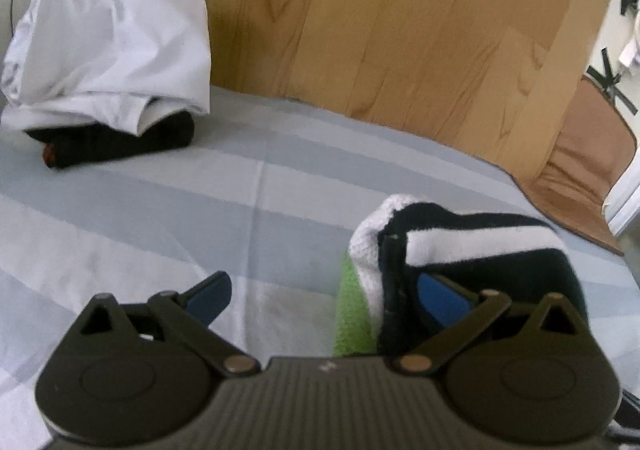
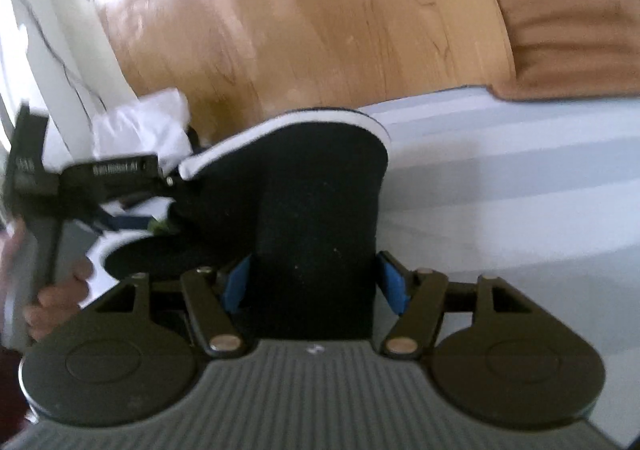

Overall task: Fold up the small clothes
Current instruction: 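Release the folded sweater bundle and withdraw both grippers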

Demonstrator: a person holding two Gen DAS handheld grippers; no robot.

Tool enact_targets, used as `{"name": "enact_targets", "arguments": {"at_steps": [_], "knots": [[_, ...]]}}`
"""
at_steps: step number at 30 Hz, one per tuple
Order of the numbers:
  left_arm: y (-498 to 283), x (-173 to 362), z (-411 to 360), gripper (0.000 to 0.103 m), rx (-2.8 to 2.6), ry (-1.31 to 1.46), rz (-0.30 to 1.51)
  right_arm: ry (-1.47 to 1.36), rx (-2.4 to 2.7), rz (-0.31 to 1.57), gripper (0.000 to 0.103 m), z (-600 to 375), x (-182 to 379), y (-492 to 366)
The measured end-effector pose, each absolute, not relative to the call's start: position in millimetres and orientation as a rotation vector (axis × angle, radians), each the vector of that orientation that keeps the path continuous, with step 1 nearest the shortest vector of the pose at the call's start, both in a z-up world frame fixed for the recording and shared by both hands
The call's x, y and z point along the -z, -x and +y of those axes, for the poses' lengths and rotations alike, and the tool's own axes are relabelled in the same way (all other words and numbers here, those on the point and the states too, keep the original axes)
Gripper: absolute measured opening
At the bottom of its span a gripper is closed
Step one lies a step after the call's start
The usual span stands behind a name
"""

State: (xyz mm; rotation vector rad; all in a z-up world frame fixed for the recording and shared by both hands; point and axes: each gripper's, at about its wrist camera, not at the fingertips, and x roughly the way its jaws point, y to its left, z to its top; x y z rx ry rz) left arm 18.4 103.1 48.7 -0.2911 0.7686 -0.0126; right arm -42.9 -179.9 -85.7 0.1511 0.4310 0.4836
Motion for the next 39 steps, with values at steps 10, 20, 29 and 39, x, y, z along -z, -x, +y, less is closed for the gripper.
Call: {"name": "enact_targets", "arguments": {"at_steps": [10, 20, 29, 39], "knots": [[33.0, -55.7, 90.5, 0.103, -0.012, 0.225, 0.706, -0.36, -0.526, 0.406, 0.074, -220.5, 96.4, 46.0], [45.5, -36.1, 86.6, 0.103, -0.064, 0.22, 0.74, -0.52, -0.552, 0.418, 0.075, -241.1, 98.9, 42.8], [51.3, -24.1, 93.4, 0.103, -0.064, 0.263, 0.749, -0.501, -0.552, 0.418, 0.078, -239.3, 99.6, 43.5], [59.3, -19.7, 90.6, 0.103, -0.057, 0.227, 0.718, -0.472, -0.539, 0.422, 0.079, -236.3, 98.7, 41.4]]}}
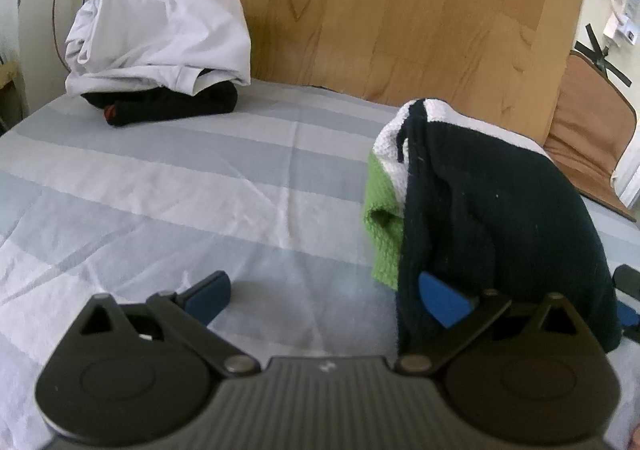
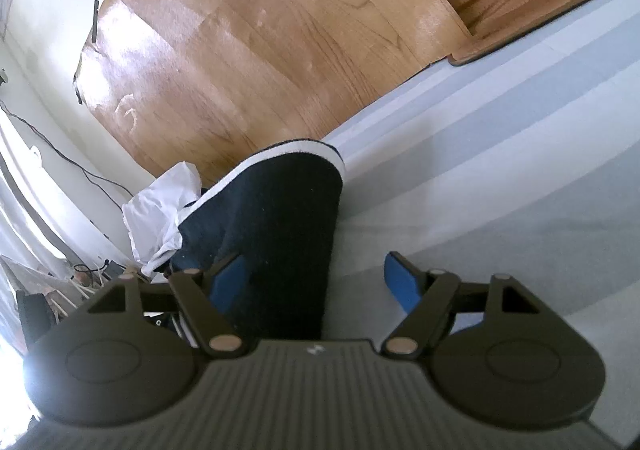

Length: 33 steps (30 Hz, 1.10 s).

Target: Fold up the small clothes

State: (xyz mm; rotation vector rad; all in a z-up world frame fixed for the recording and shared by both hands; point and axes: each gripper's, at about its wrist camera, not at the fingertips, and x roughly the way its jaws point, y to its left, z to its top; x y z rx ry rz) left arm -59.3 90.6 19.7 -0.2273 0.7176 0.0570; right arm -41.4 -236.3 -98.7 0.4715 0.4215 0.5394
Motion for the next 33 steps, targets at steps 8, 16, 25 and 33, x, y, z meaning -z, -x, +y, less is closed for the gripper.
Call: {"name": "enact_targets", "arguments": {"at_steps": [8, 16, 25, 33], "knots": [[64.3, -17.3, 87.3, 0.103, -0.054, 0.199, 0.688, -0.444, -0.533, 0.426, 0.081, -233.0, 98.0, 40.8], [64.6, -16.3, 87.2, 0.103, -0.056, 0.195, 0.683, -0.443, -0.533, 0.426, 0.081, -233.5, 98.2, 40.4], [63.3, -17.1, 86.9, 0.103, -0.057, 0.189, 0.685, -0.441, -0.534, 0.424, 0.082, -233.0, 98.7, 40.9], [62.8, -17.3, 87.3, 0.103, -0.054, 0.187, 0.685, -0.433, -0.56, 0.426, 0.087, -233.0, 98.3, 40.4]]}}
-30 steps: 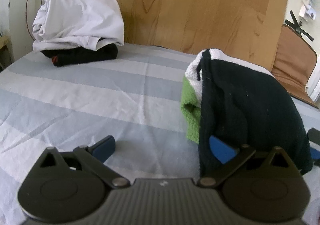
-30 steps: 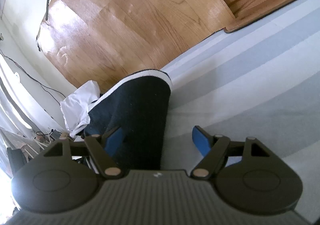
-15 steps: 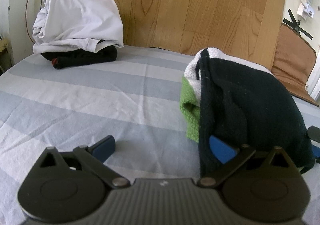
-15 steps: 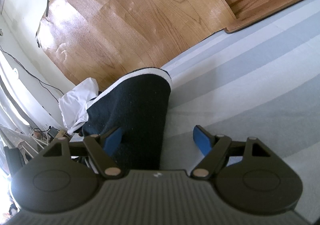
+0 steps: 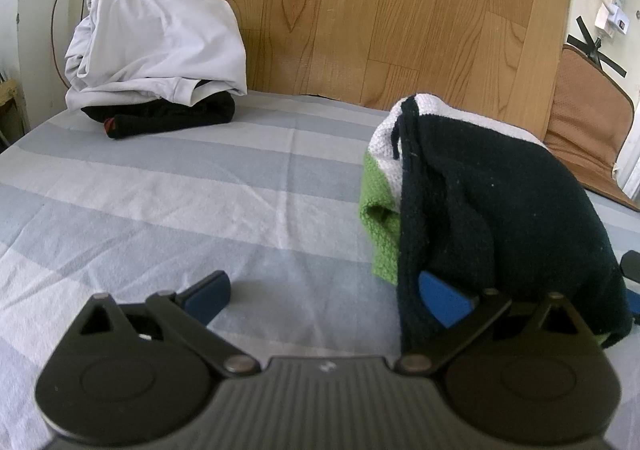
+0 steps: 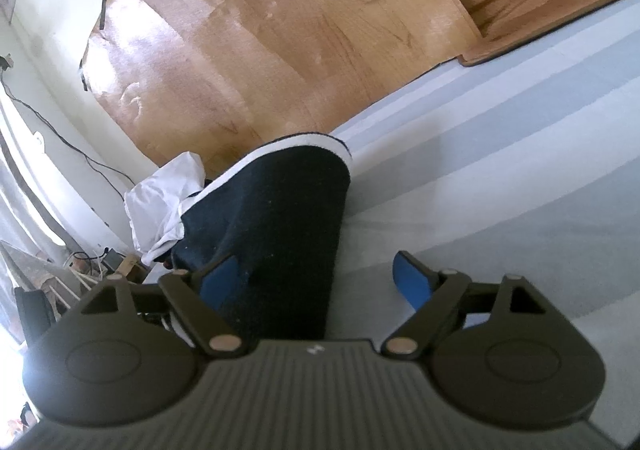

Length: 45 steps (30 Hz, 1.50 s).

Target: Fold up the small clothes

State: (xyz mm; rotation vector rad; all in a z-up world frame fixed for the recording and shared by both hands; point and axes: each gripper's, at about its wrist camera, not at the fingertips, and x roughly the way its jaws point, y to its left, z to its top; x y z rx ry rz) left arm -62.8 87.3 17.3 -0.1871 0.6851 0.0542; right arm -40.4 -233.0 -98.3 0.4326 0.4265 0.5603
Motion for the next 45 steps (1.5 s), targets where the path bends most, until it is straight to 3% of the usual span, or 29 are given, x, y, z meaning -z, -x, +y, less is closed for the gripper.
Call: {"name": "enact_targets", "arguments": {"at_steps": [45], "knots": [[69.0, -16.4, 92.6, 0.103, -0.032, 0.237, 0.655, -0.424, -0.607, 0.379, 0.101, -232.3, 98.9, 39.0]]}}
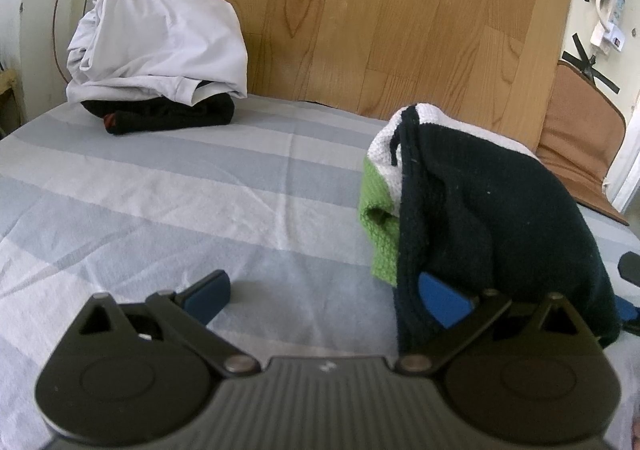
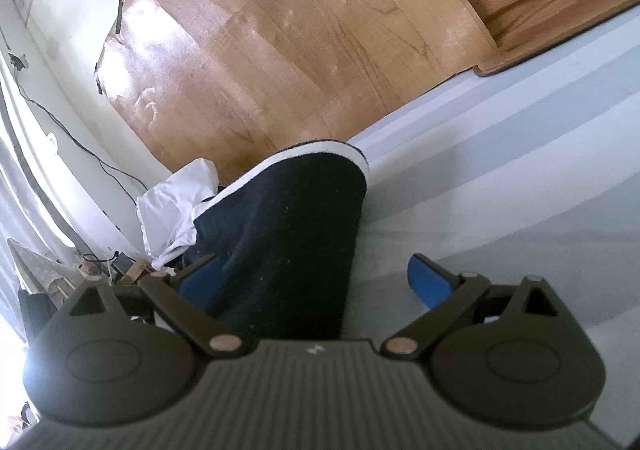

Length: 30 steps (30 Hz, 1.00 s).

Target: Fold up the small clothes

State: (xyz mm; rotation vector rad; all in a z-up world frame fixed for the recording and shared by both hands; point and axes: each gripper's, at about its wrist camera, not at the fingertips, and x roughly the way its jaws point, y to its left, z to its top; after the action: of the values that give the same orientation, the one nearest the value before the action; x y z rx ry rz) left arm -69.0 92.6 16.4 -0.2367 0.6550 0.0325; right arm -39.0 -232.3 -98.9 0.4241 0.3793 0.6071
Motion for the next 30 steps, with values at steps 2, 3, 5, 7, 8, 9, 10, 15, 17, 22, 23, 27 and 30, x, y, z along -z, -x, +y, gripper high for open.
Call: {"name": "enact_targets", "arguments": {"at_steps": [2, 3, 5, 7, 8, 9, 10, 15, 17, 22, 23, 27, 30], "knots": [[70.4, -17.1, 96.4, 0.103, -0.013, 0.248, 0.657, -0.419, -0.605, 0.381, 0.101, -231.5, 98.7, 39.1], [70.6, -17.9, 98.8, 0.103, 0.001, 0.255, 0.662, -0.416, -0.604, 0.383, 0.101, -231.0, 98.5, 39.1], [71.9, -19.5, 105.4, 0.103, 0.038, 0.287, 0.671, -0.412, -0.605, 0.388, 0.101, -231.4, 98.3, 38.7], [73.1, -22.8, 114.0, 0.103, 0.087, 0.331, 0.685, -0.412, -0.607, 0.396, 0.101, -231.9, 97.7, 38.2], [73.9, -24.9, 118.7, 0.103, 0.114, 0.364, 0.686, -0.413, -0.61, 0.402, 0.101, -232.1, 97.5, 38.0], [74.4, -27.5, 123.0, 0.103, 0.144, 0.405, 0.682, -0.413, -0.613, 0.41, 0.101, -232.4, 96.8, 37.1], [74.2, -30.4, 127.0, 0.103, 0.179, 0.448, 0.677, -0.409, -0.616, 0.421, 0.101, -232.2, 96.2, 36.7], [50.9, -41.4, 124.6, 0.103, 0.314, 0.537, 0.687, -0.359, -0.645, 0.475, 0.097, -225.7, 86.9, 27.1], [35.7, -39.1, 115.5, 0.103, 0.328, 0.522, 0.713, -0.335, -0.659, 0.478, 0.089, -222.9, 78.2, 19.7], [4.7, -13.7, 99.1, 0.103, 0.389, 0.574, 0.775, -0.327, -0.717, 0.619, 0.072, -207.7, 83.5, -20.2], [4.3, -12.1, 97.8, 0.103, 0.396, 0.583, 0.762, -0.383, -0.724, 0.639, 0.071, -205.8, 89.6, -30.0], [0.5, -12.2, 94.0, 0.101, 0.39, 0.618, 0.764, -0.43, -0.766, 0.655, 0.046, -198.7, 83.5, -36.2], [-11.5, -24.7, 70.3, 0.098, 0.386, 0.565, 0.803, -0.383, -0.822, 0.59, 0.042, -202.6, 68.3, -24.3]]}}
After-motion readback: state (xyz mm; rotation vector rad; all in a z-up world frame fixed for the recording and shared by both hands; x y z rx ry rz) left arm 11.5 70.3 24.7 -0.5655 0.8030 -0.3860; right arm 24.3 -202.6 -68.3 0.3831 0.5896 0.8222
